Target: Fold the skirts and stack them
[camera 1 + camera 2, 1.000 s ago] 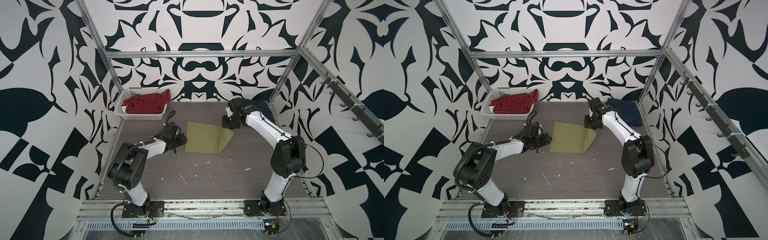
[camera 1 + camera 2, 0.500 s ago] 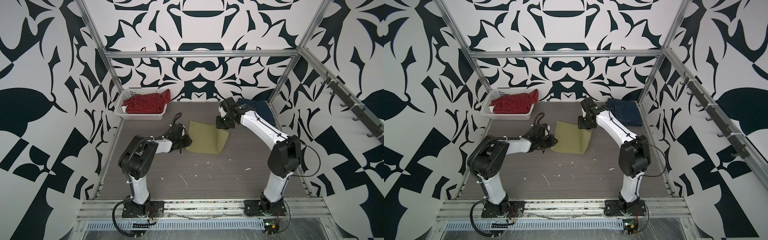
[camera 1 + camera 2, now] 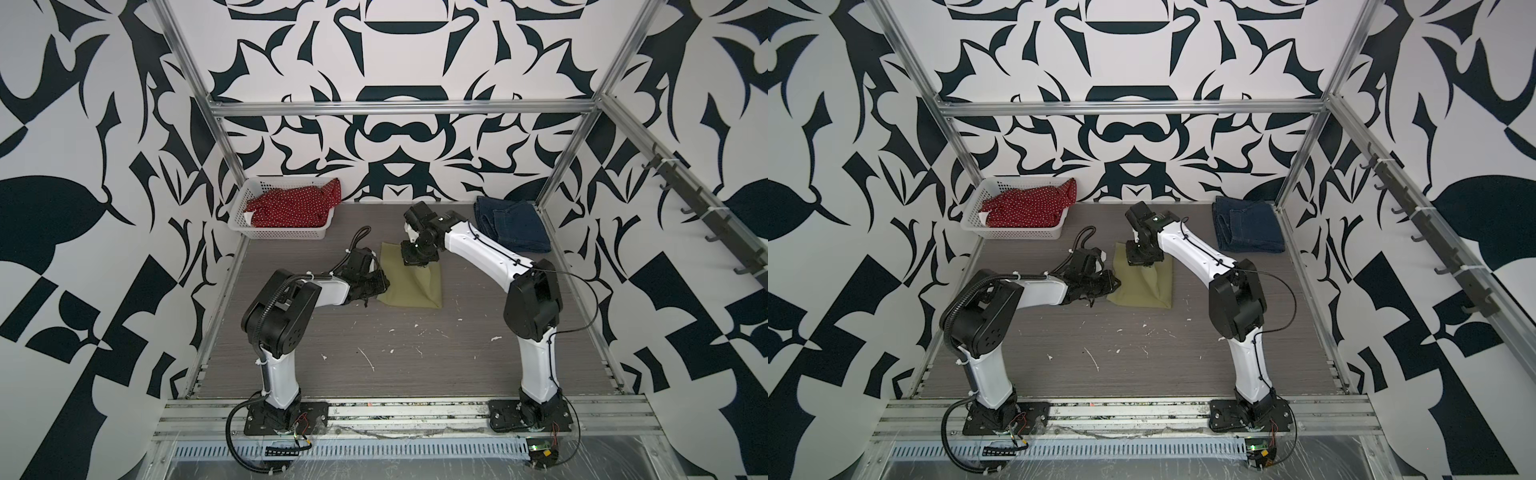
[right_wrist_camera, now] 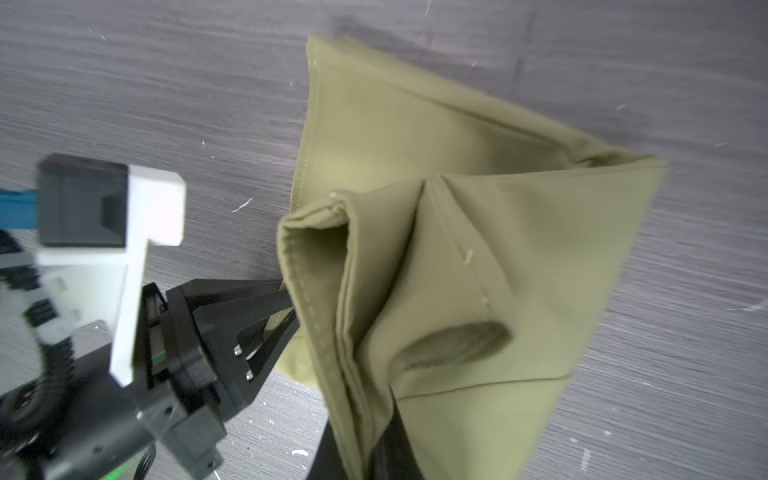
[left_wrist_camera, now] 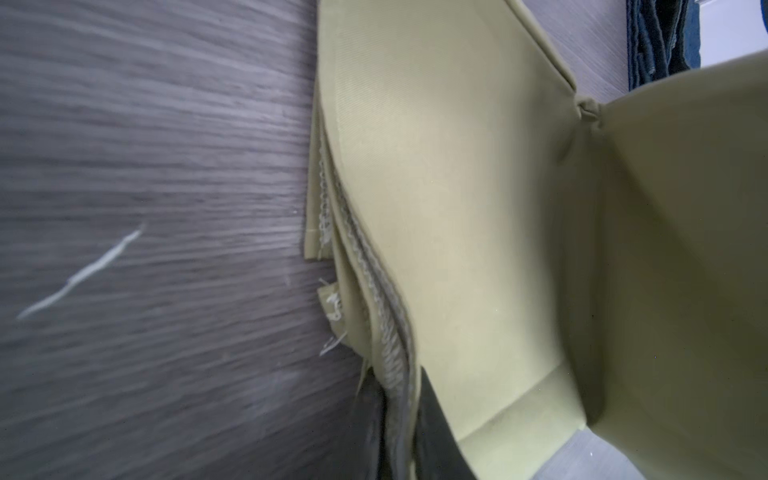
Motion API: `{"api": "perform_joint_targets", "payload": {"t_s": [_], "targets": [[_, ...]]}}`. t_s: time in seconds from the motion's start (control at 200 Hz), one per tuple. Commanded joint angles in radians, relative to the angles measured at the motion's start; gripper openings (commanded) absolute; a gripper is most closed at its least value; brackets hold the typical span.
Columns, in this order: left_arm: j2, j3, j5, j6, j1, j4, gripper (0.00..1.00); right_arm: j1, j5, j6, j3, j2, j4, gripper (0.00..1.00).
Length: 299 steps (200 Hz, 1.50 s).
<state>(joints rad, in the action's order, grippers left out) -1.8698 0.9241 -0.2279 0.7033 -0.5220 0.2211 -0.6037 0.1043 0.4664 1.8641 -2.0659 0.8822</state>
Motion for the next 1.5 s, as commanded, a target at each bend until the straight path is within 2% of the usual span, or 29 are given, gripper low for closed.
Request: {"api": "perform_joint_targets", "payload": {"t_s": [0.0, 0.73, 0.9, 1.0, 1.09, 1.27, 1.415, 1.49], "targets": [[-0.025, 0.018, -0.003, 0.016, -0.002, 0.004, 0.17, -0.01, 0.028, 0.05, 0.041, 0.002, -0.04, 0.0], [-0.031, 0.025, 0.001, 0.035, -0.016, 0.011, 0.18, -0.015, 0.025, 0.181, 0.022, -0.07, -0.199, 0.0], [-0.025, 0.025, 0.008, 0.037, -0.019, 0.009, 0.27, -0.016, 0.042, 0.205, -0.001, -0.087, -0.244, 0.02], [-0.014, 0.028, 0.014, 0.038, -0.021, -0.004, 0.4, -0.016, 0.048, 0.21, 0.004, -0.103, -0.248, 0.04], [0.012, 0.015, 0.026, 0.035, -0.021, -0.016, 0.42, -0.017, 0.044, 0.209, 0.003, -0.106, -0.254, 0.05], [0.157, -0.072, 0.121, 0.033, -0.013, -0.043, 0.55, -0.016, 0.04, 0.204, -0.002, -0.112, -0.258, 0.06], [0.276, -0.151, 0.166, 0.042, 0.032, -0.066, 0.58, -0.016, 0.055, 0.205, -0.007, -0.115, -0.267, 0.06], [0.323, -0.194, 0.185, 0.043, 0.059, -0.06, 0.59, -0.016, 0.065, 0.205, -0.003, -0.117, -0.268, 0.11]]}}
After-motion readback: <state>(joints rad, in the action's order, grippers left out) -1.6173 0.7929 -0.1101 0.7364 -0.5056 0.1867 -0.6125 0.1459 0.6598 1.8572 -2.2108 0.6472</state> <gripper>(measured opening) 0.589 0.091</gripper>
